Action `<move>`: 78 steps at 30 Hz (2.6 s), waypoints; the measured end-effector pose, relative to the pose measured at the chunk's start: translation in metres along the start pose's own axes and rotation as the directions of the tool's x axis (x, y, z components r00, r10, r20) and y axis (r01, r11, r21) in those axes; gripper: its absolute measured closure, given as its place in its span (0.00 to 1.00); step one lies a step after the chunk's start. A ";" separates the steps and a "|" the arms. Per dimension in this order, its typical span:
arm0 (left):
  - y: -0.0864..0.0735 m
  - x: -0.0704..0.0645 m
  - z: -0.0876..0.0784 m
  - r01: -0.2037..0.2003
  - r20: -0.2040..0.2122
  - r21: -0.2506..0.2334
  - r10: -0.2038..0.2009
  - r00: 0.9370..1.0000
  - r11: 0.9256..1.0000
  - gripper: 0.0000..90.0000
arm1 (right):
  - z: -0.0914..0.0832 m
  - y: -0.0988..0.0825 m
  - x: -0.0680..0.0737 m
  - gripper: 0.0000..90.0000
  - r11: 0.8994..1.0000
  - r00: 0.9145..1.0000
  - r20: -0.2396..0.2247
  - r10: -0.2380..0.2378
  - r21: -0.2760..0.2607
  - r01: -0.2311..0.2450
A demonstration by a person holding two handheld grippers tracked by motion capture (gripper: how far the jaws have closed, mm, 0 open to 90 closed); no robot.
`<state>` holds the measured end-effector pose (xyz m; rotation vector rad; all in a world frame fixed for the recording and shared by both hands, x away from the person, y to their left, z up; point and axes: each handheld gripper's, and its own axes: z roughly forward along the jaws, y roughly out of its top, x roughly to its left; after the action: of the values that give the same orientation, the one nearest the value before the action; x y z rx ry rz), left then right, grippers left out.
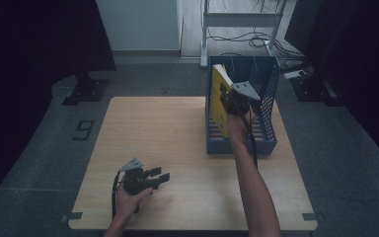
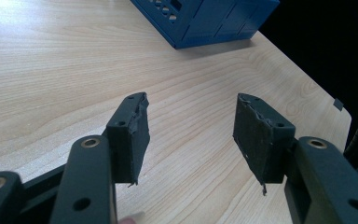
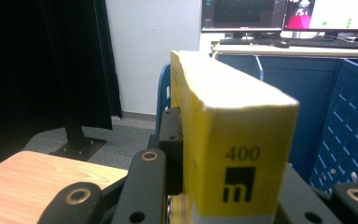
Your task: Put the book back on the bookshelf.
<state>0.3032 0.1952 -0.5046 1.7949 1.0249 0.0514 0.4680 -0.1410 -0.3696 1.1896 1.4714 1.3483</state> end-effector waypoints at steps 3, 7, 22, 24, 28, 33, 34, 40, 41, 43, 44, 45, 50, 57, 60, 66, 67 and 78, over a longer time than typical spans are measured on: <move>0.000 0.001 -0.001 0.001 -0.002 -0.001 -0.001 1.000 1.000 0.50 | 0.004 -0.001 0.001 0.83 1.000 1.000 0.001 0.002 -0.002 -0.002; 0.000 0.000 -0.002 -0.001 -0.002 -0.004 0.001 1.000 1.000 0.50 | 0.010 -0.003 0.002 0.83 1.000 1.000 0.009 0.002 0.001 -0.002; -0.001 -0.008 0.004 -0.026 0.007 0.017 0.026 1.000 1.000 0.50 | 0.029 -0.017 0.004 0.83 1.000 0.999 0.037 0.008 0.017 -0.008; -0.002 -0.008 0.005 -0.027 0.007 0.018 0.026 1.000 0.999 0.50 | 0.032 -0.019 0.005 0.83 1.000 0.999 0.039 0.004 0.019 -0.005; -0.002 -0.009 0.006 -0.029 0.006 0.021 0.029 1.000 0.999 0.50 | 0.036 -0.024 0.008 0.83 1.000 0.999 0.039 -0.001 0.025 0.000; -0.002 -0.009 0.006 -0.028 0.005 0.022 0.028 1.000 0.999 0.50 | 0.038 -0.029 0.011 0.83 1.000 0.999 0.048 -0.008 0.024 0.007; -0.002 -0.009 0.007 -0.029 0.004 0.023 0.029 1.000 0.999 0.50 | 0.038 -0.031 0.010 0.83 1.000 0.999 0.050 -0.007 0.027 0.006; -0.003 -0.011 0.009 -0.032 0.007 0.031 0.032 0.999 0.999 0.50 | 0.041 -0.039 0.008 0.83 0.999 0.999 0.053 -0.013 0.042 0.011; -0.003 -0.011 0.010 -0.033 0.008 0.035 0.033 0.999 0.999 0.50 | 0.042 -0.040 0.008 0.83 0.999 0.999 0.053 -0.011 0.045 0.009; -0.004 -0.011 0.010 -0.033 0.010 0.035 0.033 0.999 0.999 0.50 | 0.043 -0.042 0.008 0.83 0.999 0.998 0.054 -0.012 0.046 0.010; -0.004 -0.011 0.010 -0.034 0.010 0.035 0.033 0.999 0.999 0.50 | 0.043 -0.042 0.008 0.83 0.999 0.998 0.055 -0.013 0.045 0.011; -0.004 -0.011 0.010 -0.032 0.010 0.035 0.032 0.999 0.999 0.50 | 0.044 -0.043 0.008 0.83 0.999 0.998 0.057 -0.012 0.044 0.010; -0.004 -0.011 0.010 -0.032 0.008 0.035 0.032 0.999 0.999 0.50 | 0.047 -0.047 0.010 0.83 0.999 0.998 0.058 -0.010 0.052 0.008; -0.005 -0.010 0.011 -0.029 0.007 0.037 0.029 1.000 0.999 0.50 | 0.046 -0.052 0.011 0.83 0.999 0.998 0.056 -0.007 0.049 0.005; -0.005 -0.010 0.012 -0.031 0.008 0.040 0.031 0.999 0.999 0.50 | 0.043 -0.053 0.011 0.82 0.999 0.998 0.058 -0.008 0.054 0.005; -0.006 -0.012 0.013 -0.033 0.009 0.044 0.033 0.999 0.998 0.50 | 0.031 -0.056 0.011 0.82 0.997 0.999 0.046 -0.016 0.078 0.012; -0.006 -0.012 0.014 -0.036 0.007 0.047 0.036 0.999 0.998 0.50 | 0.029 -0.056 0.011 0.82 0.996 0.999 0.041 -0.020 0.083 0.017; -0.007 -0.014 0.017 -0.041 0.012 0.062 0.041 0.999 0.997 0.50 | 0.021 -0.056 0.008 0.80 0.992 1.000 -0.007 -0.017 0.124 0.018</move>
<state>0.2978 0.1737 -0.5126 1.8706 0.9919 0.0359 0.4797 -0.1276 -0.4274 1.2484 1.5857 1.2647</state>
